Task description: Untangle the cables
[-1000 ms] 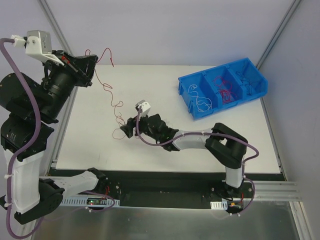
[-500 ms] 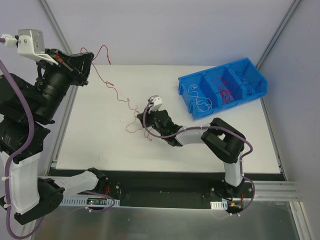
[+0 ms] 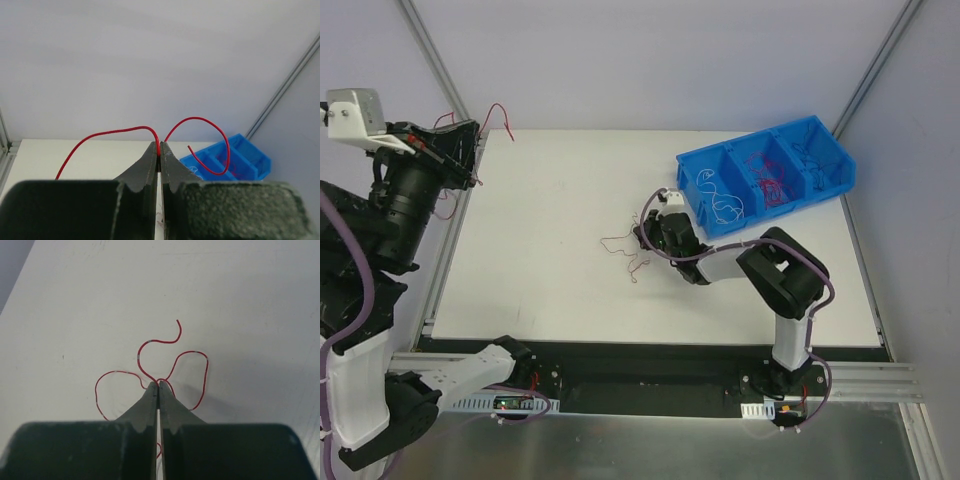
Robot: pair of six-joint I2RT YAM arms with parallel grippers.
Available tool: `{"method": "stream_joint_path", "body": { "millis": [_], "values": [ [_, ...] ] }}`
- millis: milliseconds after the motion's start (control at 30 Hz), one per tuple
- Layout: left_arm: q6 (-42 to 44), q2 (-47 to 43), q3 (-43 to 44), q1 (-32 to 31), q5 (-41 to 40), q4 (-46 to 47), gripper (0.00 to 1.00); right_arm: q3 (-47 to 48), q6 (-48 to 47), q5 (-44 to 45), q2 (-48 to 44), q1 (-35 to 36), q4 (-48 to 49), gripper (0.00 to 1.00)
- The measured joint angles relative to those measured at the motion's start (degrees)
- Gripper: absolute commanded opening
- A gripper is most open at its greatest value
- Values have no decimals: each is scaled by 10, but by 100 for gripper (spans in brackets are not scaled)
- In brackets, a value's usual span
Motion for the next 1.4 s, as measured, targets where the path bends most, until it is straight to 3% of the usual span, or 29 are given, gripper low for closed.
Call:
{"method": "stream_joint_path", "body": {
  "millis": [133,267,367,433,600,867,1033,1233,1400],
  "values": [
    [1,8,-19,0,0,-8,0,27,-10,2,0,4,-57,34],
    [-7,3,-50,0,10,-9,0,59,-32,-3,-19,2,-152,51],
    [-13,-2,-77,0,20,-9,0,61,-50,-23,-87,1,-239,71],
    [-23,-3,-93,0,34,-12,0,59,-61,-50,-157,1,-284,75],
    [-75,10,-99,0,123,-20,0,42,-84,-76,-368,2,-370,77],
    [-188,145,-90,-22,380,23,0,12,-61,116,-601,-14,-626,83],
    [-214,254,-116,-113,440,49,0,-16,-30,195,-724,-58,-767,85],
    [-225,313,-175,-178,464,75,0,-46,6,264,-895,-61,-842,89],
    [-234,328,-208,-196,472,103,3,-63,21,278,-932,-61,-875,89]
  ]
}}
